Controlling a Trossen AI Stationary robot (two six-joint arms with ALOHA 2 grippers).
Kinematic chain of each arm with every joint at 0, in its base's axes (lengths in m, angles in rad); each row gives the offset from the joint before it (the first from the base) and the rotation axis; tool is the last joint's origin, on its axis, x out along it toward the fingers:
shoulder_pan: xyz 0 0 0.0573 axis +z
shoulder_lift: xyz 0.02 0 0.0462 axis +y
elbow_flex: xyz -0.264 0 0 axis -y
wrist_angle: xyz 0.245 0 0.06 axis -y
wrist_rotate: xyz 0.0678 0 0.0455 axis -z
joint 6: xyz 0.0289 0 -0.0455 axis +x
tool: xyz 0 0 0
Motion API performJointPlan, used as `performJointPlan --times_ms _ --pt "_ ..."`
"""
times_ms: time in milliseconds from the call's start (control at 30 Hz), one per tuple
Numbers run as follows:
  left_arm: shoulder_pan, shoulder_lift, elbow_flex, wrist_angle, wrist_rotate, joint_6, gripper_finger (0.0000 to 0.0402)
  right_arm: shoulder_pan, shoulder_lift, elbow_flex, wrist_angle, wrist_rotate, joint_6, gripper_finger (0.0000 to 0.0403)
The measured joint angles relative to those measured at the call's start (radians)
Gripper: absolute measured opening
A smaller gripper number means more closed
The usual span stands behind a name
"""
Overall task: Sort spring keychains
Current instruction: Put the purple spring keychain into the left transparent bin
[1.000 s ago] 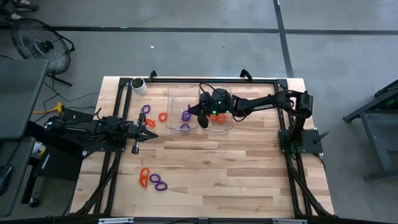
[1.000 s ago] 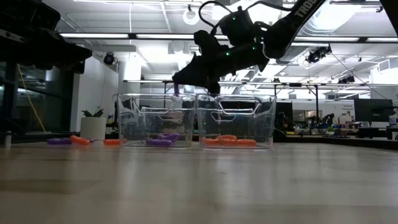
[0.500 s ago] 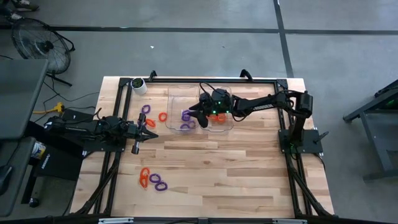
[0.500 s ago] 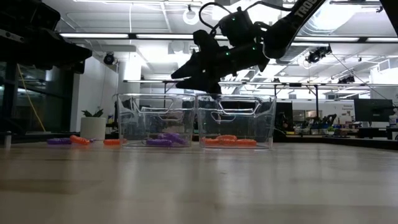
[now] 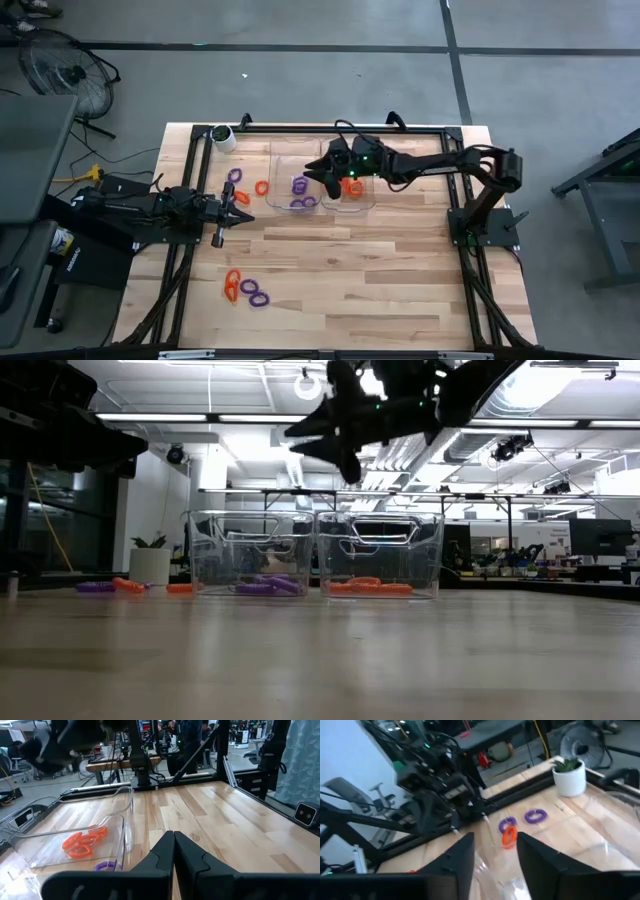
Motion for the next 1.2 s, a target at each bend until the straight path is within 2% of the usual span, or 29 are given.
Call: performJointPlan --times_ms 133,300,433,733,933,1200 --pt "0.000 0.000 0.000 0.000 0.000 0.000 0.0001 0.001 -0.052 0.000 -0.021 -0.036 -0.001 0.0077" --pt "0.000 0.000 0.000 0.000 0.000 0.000 0.0001 0.018 -0.138 0.000 -0.139 -0.040 -0.033 0.0009" --pt "0.000 0.000 0.000 0.000 0.000 0.000 0.0001 0.057 -0.227 0.000 -0.288 0.006 -0.061 0.0010" --pt "0.000 0.000 0.000 0.000 0.000 0.000 0.0001 0.223 -0.432 -0.010 -0.641 0.291 -0.104 0.0001" --pt "0.000 0.000 0.000 0.000 0.000 0.000 0.0001 0.350 -0.542 -0.165 -0.605 0.470 0.045 0.0001" --pt "0.000 0.000 0.000 0.000 0.000 0.000 0.0001 0.503 -0.629 -0.443 -0.266 0.672 0.223 0.0000"
